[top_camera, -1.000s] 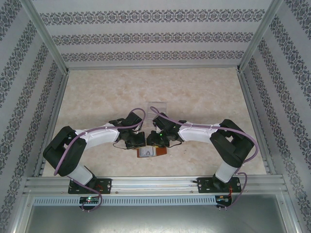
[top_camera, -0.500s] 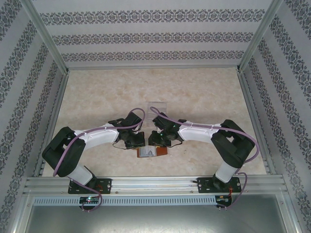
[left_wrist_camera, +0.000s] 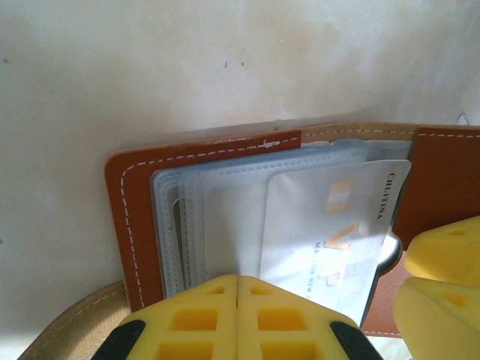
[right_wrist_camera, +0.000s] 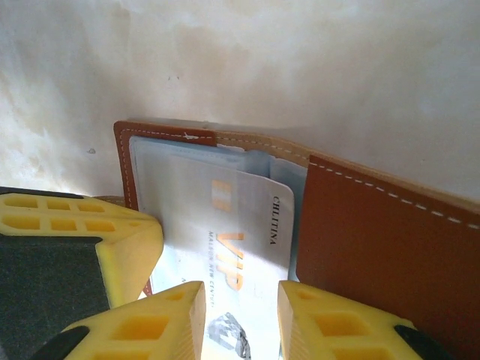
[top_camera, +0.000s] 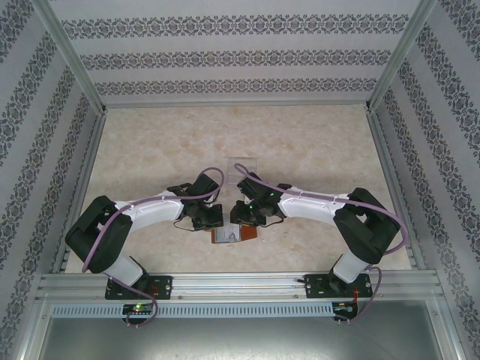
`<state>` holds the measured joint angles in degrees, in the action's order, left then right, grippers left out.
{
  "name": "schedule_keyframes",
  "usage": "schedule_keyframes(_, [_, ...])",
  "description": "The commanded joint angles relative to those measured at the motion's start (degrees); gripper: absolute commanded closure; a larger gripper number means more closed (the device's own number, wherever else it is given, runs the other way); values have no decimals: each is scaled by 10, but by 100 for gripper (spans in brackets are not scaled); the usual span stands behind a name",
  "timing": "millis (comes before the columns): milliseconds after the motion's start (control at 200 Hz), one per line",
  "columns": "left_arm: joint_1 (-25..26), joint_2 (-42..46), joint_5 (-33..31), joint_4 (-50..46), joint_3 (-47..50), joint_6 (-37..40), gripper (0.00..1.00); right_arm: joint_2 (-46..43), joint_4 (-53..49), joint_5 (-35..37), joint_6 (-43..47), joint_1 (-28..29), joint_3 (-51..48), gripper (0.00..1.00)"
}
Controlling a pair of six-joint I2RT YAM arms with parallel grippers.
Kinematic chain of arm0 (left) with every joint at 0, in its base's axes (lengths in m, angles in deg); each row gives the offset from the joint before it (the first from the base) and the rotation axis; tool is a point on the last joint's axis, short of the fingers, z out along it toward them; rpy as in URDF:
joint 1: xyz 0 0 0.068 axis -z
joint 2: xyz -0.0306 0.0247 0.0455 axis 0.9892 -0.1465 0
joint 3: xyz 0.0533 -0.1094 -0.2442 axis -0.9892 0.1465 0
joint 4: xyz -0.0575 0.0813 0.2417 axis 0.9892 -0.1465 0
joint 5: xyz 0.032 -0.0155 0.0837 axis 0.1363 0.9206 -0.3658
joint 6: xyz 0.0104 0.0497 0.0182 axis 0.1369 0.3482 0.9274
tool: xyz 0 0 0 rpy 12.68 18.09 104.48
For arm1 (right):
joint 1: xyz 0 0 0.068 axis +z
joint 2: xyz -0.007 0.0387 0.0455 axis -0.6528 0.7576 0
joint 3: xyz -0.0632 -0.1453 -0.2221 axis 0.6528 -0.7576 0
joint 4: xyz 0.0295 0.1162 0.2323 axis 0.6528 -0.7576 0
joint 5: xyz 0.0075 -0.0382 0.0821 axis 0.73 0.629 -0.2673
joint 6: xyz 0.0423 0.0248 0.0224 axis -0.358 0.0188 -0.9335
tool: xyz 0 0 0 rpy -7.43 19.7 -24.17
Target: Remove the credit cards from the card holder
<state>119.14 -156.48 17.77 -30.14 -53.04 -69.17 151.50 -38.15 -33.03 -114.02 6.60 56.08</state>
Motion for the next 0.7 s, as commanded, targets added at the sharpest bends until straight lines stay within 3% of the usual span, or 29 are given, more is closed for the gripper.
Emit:
schedule_keyframes(0, [8, -9, -17, -30, 6, 13, 94, 4, -13, 11, 7, -7, -1, 68])
schedule_keyframes(694, [8, -21, -18, -41, -1, 19, 95, 29, 62, -38, -10, -19, -34, 69])
